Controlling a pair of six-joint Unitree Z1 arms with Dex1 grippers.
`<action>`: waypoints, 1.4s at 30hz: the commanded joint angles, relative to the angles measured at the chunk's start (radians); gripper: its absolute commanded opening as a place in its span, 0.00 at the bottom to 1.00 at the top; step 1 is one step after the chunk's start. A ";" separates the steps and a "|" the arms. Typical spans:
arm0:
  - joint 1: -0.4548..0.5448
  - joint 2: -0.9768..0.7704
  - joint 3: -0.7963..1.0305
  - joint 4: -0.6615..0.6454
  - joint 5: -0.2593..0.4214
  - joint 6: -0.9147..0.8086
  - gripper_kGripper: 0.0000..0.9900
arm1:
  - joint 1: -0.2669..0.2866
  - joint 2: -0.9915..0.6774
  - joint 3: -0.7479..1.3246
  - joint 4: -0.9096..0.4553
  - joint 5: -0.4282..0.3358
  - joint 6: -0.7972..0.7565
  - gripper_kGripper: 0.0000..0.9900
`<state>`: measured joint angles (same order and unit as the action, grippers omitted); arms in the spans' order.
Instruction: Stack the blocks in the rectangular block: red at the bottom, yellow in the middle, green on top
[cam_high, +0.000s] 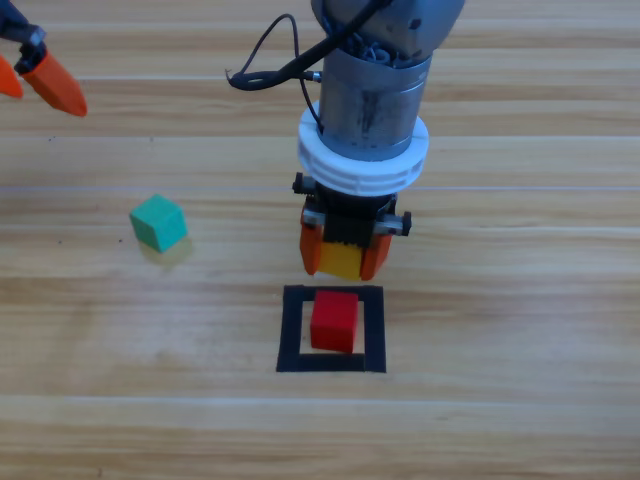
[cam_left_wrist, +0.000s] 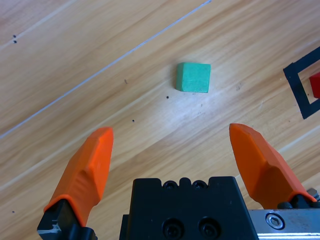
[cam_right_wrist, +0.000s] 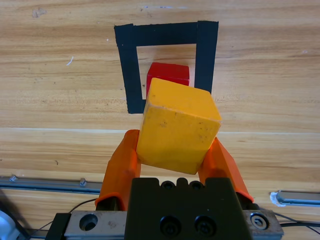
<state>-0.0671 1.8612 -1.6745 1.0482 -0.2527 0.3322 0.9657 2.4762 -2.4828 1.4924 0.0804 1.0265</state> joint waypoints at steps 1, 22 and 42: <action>-0.048 0.036 0.010 0.004 -0.016 0.001 1.00 | 0.045 0.090 -0.007 0.008 0.019 0.052 0.28; -0.089 0.038 0.032 -0.001 0.016 -0.033 1.00 | 0.054 0.153 -0.004 0.009 0.025 0.033 0.28; -0.094 0.043 0.047 -0.014 0.021 -0.042 1.00 | 0.054 0.168 -0.001 0.009 0.002 0.015 0.28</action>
<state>-0.1456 1.8668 -1.6538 1.0441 -0.2398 0.2981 0.9972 2.5673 -2.5035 1.4924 0.0888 1.0496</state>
